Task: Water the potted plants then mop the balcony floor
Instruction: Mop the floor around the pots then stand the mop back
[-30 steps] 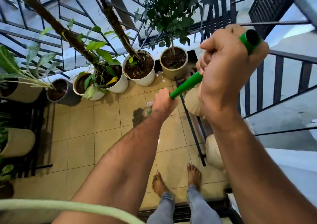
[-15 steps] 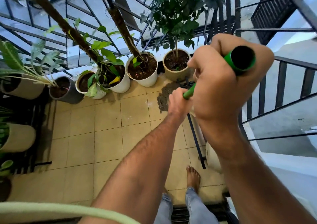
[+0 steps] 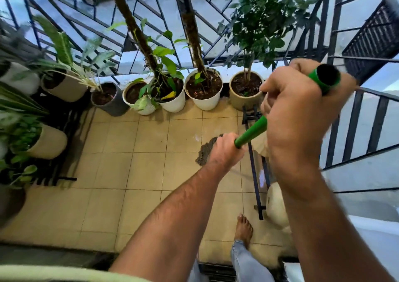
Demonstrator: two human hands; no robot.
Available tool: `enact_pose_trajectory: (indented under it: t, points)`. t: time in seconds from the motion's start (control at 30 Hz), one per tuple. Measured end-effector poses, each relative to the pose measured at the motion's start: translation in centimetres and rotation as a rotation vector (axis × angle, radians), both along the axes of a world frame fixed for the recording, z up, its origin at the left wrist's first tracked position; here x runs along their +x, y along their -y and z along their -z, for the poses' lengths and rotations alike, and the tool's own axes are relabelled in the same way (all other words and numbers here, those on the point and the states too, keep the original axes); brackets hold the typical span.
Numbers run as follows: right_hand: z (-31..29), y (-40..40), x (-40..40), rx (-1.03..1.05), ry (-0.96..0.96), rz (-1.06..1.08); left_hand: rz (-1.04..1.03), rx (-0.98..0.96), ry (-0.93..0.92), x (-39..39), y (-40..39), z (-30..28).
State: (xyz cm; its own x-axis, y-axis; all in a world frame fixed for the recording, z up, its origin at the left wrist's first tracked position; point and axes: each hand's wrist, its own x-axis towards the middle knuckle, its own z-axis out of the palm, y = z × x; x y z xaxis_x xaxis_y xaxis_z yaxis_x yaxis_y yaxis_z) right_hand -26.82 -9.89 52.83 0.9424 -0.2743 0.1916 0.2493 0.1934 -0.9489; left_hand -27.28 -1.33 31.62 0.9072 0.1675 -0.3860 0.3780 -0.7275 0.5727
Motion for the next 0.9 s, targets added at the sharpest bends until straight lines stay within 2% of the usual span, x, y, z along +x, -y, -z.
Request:
enact_pose_trajectory:
  t: [0.2, 0.33, 0.57, 0.73, 0.9]
  points:
    - [1.5, -3.6, -6.2, -0.001, 0.003, -0.087, -0.018, 0.045, -0.061, -4.3, -5.8, 1.0]
    - [3.9, -8.1, -11.9, -0.015, 0.099, -0.132, 0.003, 0.081, -0.006, -8.6, -11.3, 1.1]
    - [10.3, -18.1, -24.9, -0.003, 0.233, -0.308, -0.113, 0.022, -0.015, -21.3, -23.6, 4.0]
    - [13.8, -24.3, -34.3, 0.015, 0.173, -0.381, -0.16, 0.133, 0.028, -31.5, -31.1, 5.4]
    - [14.1, -26.7, -40.4, 0.103, 0.022, -0.386, -0.217, 0.149, -0.05, -39.2, -35.1, 6.6]
